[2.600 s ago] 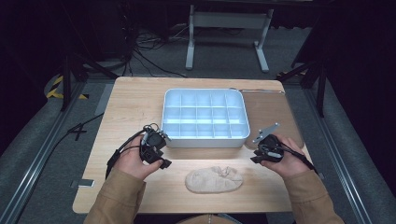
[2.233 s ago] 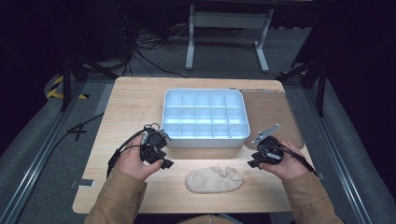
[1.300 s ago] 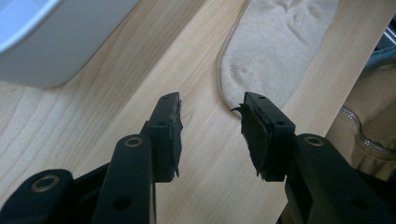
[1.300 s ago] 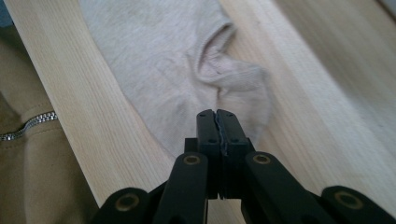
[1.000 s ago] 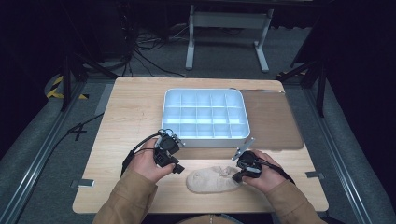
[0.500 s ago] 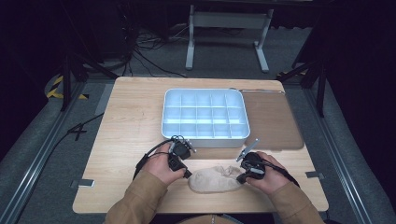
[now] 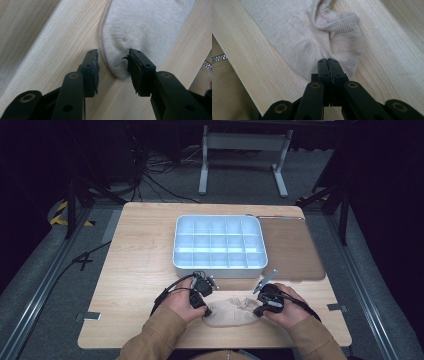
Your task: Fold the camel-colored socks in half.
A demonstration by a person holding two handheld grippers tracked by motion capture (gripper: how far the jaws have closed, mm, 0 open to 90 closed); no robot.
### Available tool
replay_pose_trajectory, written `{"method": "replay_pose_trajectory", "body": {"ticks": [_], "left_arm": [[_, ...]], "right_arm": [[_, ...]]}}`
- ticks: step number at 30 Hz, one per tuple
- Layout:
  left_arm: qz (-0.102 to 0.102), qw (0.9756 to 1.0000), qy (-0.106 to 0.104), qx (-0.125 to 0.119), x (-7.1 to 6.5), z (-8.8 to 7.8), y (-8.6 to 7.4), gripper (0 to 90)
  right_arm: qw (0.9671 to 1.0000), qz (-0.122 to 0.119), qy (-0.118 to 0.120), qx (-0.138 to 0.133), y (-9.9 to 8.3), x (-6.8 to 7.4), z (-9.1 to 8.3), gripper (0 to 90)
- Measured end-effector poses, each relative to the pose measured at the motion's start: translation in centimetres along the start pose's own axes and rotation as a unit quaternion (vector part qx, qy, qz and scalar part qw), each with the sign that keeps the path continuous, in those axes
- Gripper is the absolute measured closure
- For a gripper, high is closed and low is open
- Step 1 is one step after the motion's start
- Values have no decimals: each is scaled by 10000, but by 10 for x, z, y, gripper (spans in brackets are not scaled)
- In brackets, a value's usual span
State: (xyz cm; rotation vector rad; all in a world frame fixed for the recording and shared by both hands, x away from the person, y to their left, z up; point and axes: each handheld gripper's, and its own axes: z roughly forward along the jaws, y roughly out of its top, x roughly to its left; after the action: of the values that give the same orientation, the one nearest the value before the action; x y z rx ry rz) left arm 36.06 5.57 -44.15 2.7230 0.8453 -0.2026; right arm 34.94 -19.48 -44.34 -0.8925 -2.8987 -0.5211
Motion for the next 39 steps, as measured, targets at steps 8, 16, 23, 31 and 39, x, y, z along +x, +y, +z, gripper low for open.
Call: {"method": "replay_pose_trajectory", "body": {"ticks": [8, 16, 23, 31, 39], "left_arm": [[120, 9996, 247, 108, -13, 3, 6, 678], [60, 9998, 141, 81, -13, 3, 6, 834], [0, 9998, 142, 149, -8, -5, 1, 838], [157, 9994, 64, 293, -4, -18, -5, 837], [133, 9996, 42, 244, -2, -22, -8, 836]], "right_arm": [[10000, 13, -64, 0, 1, 2, 0, 899], [9999, -29, -97, -12, 1, 3, 0, 898], [9996, 13, -28, -293, -1, 2, -6, 899], [9979, -11, 21, -654, 2, 7, -7, 900], [9982, -143, -28, -584, 9, 17, 9, 900]]}}
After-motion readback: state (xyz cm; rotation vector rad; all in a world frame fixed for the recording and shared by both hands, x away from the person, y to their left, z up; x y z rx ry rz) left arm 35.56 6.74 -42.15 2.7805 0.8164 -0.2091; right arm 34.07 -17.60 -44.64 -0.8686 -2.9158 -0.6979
